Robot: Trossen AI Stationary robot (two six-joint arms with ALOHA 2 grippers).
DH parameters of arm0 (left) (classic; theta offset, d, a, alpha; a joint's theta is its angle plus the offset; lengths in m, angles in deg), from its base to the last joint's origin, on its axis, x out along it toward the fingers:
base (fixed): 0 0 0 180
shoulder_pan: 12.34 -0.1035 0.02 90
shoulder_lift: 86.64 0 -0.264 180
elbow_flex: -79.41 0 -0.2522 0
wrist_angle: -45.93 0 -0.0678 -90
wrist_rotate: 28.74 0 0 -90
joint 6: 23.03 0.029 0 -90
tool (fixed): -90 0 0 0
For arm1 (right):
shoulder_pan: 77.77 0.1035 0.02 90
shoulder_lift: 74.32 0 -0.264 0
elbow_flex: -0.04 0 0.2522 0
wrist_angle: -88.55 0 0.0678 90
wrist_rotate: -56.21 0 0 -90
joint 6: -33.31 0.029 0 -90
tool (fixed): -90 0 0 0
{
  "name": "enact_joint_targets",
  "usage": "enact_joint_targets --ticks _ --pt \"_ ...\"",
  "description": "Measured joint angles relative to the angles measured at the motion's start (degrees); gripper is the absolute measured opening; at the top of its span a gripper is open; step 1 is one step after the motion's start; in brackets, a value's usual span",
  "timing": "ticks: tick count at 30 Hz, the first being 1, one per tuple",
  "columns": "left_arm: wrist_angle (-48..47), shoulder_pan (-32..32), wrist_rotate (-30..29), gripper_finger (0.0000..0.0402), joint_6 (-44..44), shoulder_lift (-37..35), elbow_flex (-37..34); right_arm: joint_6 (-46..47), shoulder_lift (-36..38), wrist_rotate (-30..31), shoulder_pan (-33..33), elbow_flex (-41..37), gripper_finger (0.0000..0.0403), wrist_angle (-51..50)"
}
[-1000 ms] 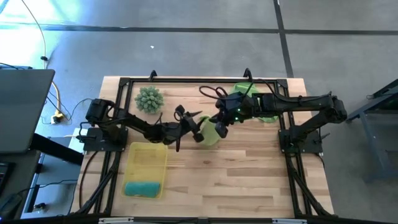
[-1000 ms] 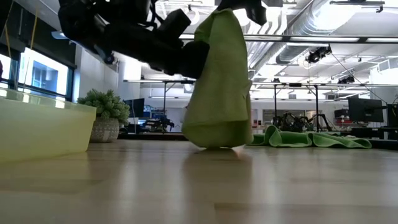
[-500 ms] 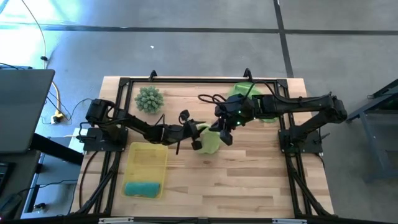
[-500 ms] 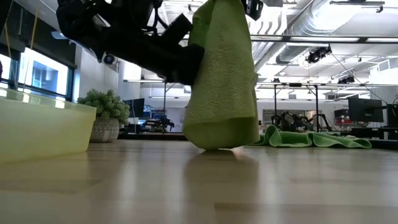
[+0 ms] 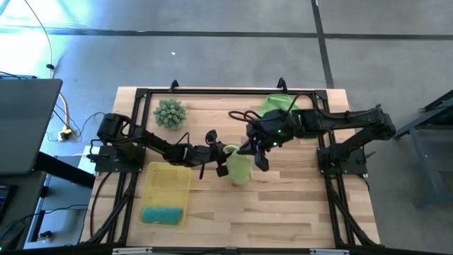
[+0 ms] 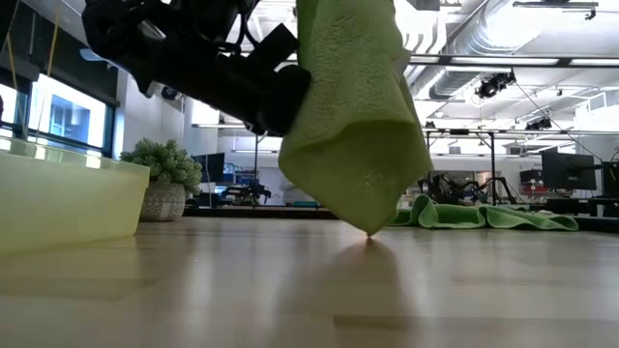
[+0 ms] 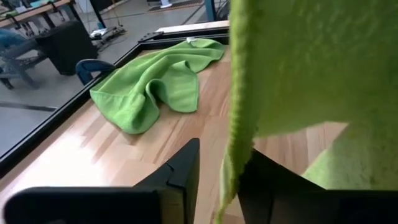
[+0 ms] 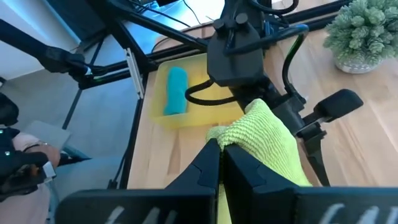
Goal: Roll microfiber towels into tight, uniform cylinder then place into a basket
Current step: Fold the light green towel
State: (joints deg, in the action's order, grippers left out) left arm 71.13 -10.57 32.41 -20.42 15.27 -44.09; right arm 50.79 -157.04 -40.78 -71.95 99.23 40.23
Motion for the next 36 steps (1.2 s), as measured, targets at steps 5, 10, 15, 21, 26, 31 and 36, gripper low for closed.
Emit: enact_joint_targets --ticks 5,10,15,21,26,31,36 --pt "0.27 0.55 -0.14 0.0022 1.69 0.0 0.0 0.0 0.0 0.38 0.9 0.0 0.0 -1.23" --pt "-0.78 1.55 2.11 0.0007 3.43 -0.31 0.0 -2.49 0.0 0.45 2.7 0.0 0.0 -2.21" --pt "-10.59 3.34 4.77 0.0002 2.43 -5.08 -0.02 -8.79 0.0 0.45 5.06 0.0 0.0 -9.88" --pt "-24.89 4.65 6.43 0.0001 -0.34 -13.73 -0.05 -16.95 0.0 2.23 6.34 0.0 0.0 -16.22" --pt "-33.01 4.93 14.5 0.0001 -6.46 -19.25 0.0 -24.52 0.15 2.0 5.77 -2.39 0.0 -12.19" --pt "-36.99 5.02 26.88 0.0 -13.0 -22.4 -0.02 -25.13 2.15 -4.99 3.59 -17.45 0.0 6.02" --pt "-38.12 5.06 41.73 0.0 -20.02 -22.51 -0.02 -22.34 4.14 -8.66 1.92 -33.79 0.0 27.33"
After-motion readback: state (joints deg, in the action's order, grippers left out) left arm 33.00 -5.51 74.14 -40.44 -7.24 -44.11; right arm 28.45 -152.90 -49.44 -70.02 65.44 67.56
